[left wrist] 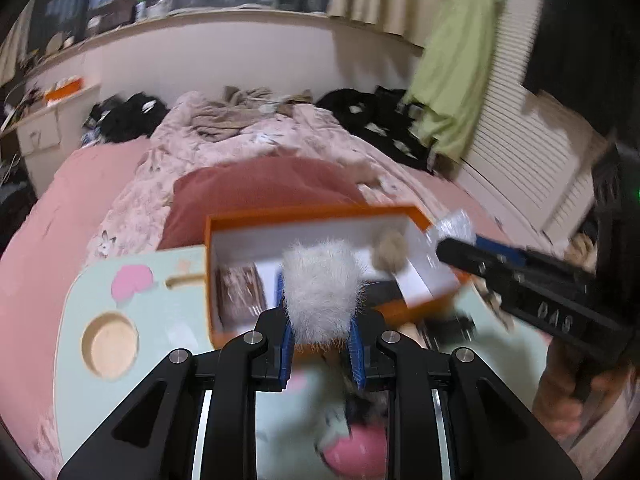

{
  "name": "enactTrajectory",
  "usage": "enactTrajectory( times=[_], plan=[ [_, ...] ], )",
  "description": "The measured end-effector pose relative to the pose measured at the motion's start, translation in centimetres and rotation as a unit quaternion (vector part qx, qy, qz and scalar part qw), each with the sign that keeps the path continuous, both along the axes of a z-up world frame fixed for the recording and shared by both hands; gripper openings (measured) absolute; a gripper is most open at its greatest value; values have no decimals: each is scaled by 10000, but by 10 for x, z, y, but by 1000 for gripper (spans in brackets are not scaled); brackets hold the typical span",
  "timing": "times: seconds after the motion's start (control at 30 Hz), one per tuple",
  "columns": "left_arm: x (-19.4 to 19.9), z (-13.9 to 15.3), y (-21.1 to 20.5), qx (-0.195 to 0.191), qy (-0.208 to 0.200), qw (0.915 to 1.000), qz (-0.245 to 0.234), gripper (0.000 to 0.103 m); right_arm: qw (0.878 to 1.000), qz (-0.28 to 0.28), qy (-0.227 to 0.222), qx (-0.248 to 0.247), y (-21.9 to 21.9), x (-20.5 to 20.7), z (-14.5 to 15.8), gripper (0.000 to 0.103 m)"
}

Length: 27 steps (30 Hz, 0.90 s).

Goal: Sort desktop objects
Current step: 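Drop the white pom-pom and plastic bag into the orange box with both grippers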

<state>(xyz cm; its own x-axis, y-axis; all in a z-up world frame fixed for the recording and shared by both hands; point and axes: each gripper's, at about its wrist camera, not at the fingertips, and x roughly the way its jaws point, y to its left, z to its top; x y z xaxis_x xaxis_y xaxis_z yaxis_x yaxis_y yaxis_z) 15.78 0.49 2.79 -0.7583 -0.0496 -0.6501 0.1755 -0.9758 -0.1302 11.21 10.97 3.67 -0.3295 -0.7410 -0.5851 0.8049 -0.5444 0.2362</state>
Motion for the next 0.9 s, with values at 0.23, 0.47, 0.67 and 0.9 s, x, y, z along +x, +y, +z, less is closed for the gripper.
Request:
enactTrajectory(
  times=[0.23,0.47,0.67,0.9],
  plan=[
    [-49,-47,-38,782,-647,9948,111,52,9971,-211,-270,681,-39,-35,-43,75],
    [-46,-54,-16,142,-600,9981,-38,62,9958,-179,388,813,-31,-17,-52,76],
    [-15,-33,-18,428,-100,9990,-93,62,9976,-402,447,341,-1,-4,-32,76],
    [41,-33,12,55,-355,9990,-265,77,9988,-373,216,226,48,33,-33,87]
  ],
)
